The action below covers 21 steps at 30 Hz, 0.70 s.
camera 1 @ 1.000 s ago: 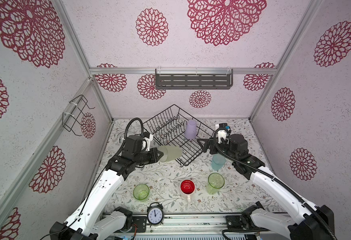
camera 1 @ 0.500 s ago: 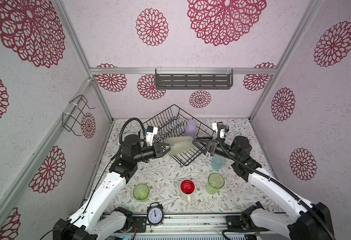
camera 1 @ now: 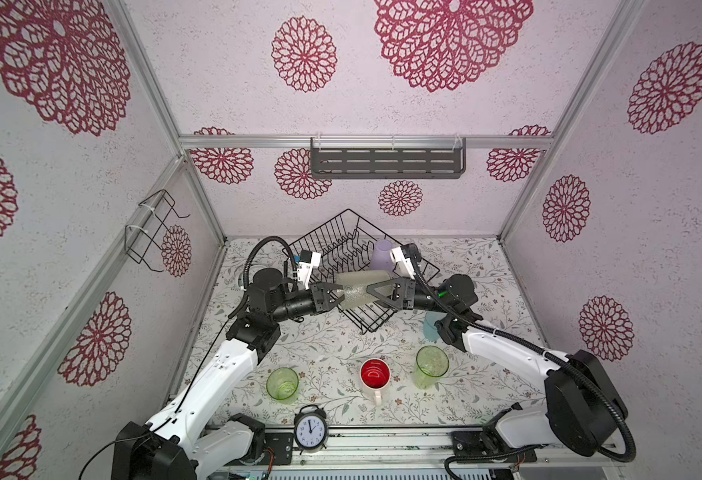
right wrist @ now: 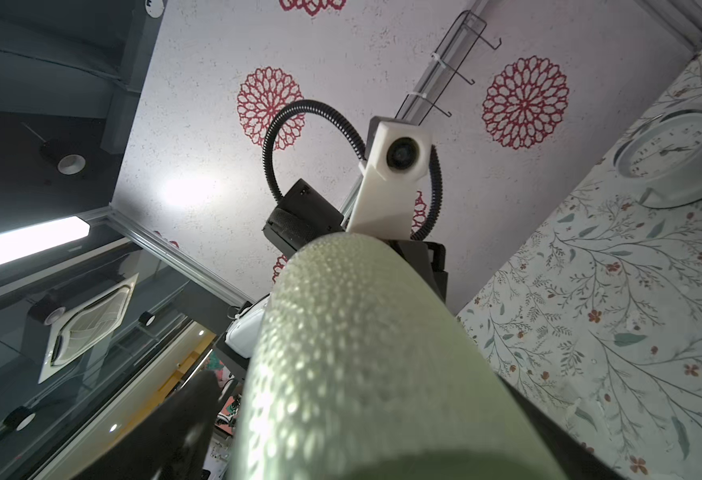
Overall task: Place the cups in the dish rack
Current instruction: 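Lift the pale green cup toward the right gripper while it grasps the cup, then open the left gripper while the right gripper carries the cup over the rack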
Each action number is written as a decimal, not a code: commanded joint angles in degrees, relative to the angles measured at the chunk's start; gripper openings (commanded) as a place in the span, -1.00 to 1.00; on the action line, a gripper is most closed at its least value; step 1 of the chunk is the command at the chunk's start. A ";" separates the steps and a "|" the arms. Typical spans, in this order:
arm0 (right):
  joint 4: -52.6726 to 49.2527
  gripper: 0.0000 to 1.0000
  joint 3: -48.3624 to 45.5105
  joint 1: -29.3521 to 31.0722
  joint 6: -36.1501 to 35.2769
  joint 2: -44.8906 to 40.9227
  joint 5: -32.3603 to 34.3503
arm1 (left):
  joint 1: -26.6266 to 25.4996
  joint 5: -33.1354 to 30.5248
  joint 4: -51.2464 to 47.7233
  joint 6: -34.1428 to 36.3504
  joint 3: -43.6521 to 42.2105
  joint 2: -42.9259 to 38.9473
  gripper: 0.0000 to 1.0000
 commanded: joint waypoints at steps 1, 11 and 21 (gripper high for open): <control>11.93 0.92 2.71 0.26 6.98 0.87 -1.21 | -0.26 0.95 0.99 0.74 0.97 0.40 -1.00; 15.16 0.58 3.09 1.39 9.71 3.89 -1.11 | -0.27 -0.51 -4.48 3.27 1.75 0.83 -1.00; 7.77 0.28 3.30 1.23 5.25 4.03 -1.25 | 0.49 -4.32 -10.23 5.79 2.55 1.03 -0.34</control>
